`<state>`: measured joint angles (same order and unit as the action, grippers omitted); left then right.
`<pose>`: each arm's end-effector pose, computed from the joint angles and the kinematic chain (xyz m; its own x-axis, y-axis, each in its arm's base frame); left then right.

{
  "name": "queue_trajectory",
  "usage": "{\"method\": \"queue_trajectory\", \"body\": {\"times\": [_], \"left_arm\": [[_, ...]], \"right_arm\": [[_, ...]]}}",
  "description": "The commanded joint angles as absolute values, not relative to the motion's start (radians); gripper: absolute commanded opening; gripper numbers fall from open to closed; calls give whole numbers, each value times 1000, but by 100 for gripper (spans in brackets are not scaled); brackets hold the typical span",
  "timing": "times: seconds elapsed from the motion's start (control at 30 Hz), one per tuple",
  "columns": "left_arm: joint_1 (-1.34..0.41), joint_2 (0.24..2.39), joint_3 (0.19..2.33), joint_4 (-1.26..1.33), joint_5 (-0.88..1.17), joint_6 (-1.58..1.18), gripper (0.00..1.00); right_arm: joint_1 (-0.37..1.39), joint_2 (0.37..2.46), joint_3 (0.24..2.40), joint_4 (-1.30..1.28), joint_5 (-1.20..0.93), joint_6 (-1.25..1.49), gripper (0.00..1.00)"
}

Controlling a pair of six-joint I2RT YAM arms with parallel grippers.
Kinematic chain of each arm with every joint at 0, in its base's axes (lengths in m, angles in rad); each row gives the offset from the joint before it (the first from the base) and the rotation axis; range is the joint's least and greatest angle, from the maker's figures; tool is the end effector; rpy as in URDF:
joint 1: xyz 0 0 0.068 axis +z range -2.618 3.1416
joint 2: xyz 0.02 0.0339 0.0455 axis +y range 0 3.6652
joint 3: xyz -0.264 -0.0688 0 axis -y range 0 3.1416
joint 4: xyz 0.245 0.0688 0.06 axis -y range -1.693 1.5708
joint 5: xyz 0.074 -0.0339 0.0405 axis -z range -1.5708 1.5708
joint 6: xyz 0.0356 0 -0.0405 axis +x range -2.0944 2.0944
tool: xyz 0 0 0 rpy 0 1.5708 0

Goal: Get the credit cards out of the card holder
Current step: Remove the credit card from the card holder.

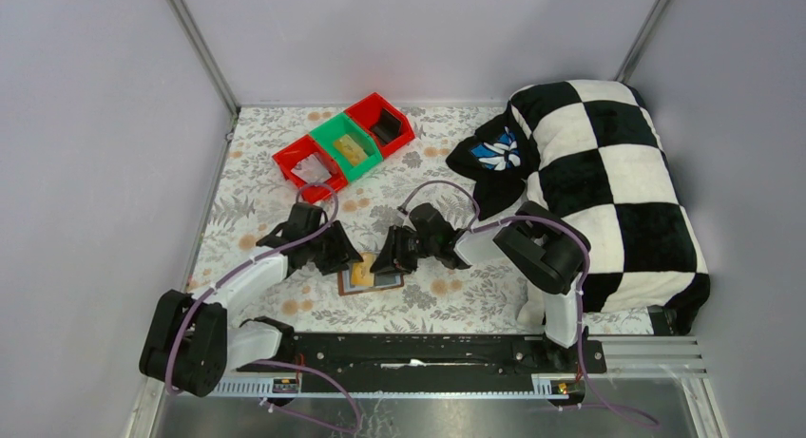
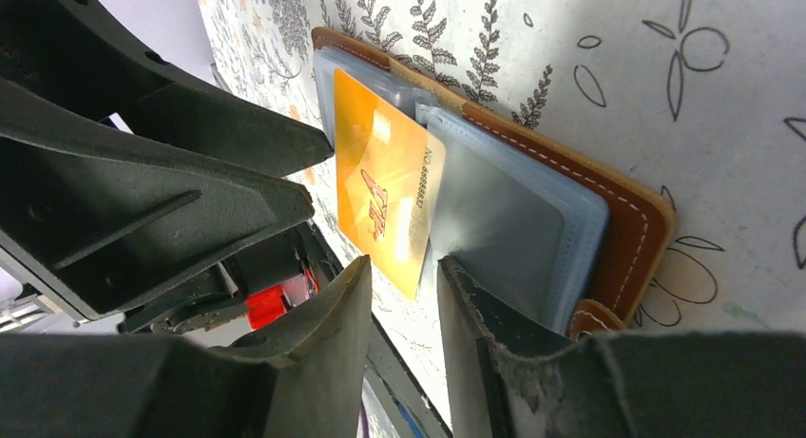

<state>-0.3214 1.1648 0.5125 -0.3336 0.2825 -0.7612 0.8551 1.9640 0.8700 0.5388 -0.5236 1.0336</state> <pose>0.1929 -0.0747 0.1648 -0.8827 -0.4043 -0.2394 -0.2203 0.8062 -0.5491 0.2333 0.2954 0.1120 -0.9780 0.0092 -0.2084 -0.1800 0.4685 0.8650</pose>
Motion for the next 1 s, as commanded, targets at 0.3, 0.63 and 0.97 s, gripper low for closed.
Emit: {"method": "queue_trajectory", "body": {"times": [0.3, 0.63, 0.97], "left_arm": [[-316, 1196, 483, -271, 319, -751, 52], [-315, 1230, 479, -258, 384, -749, 50], [-316, 1206, 477, -250, 463, -750, 12]], "right_arm": [[865, 2033, 860, 466, -454, 1036, 37], [864, 2074, 872, 498, -476, 1050, 35], [862, 2077, 867, 509, -479, 1056, 35]]}}
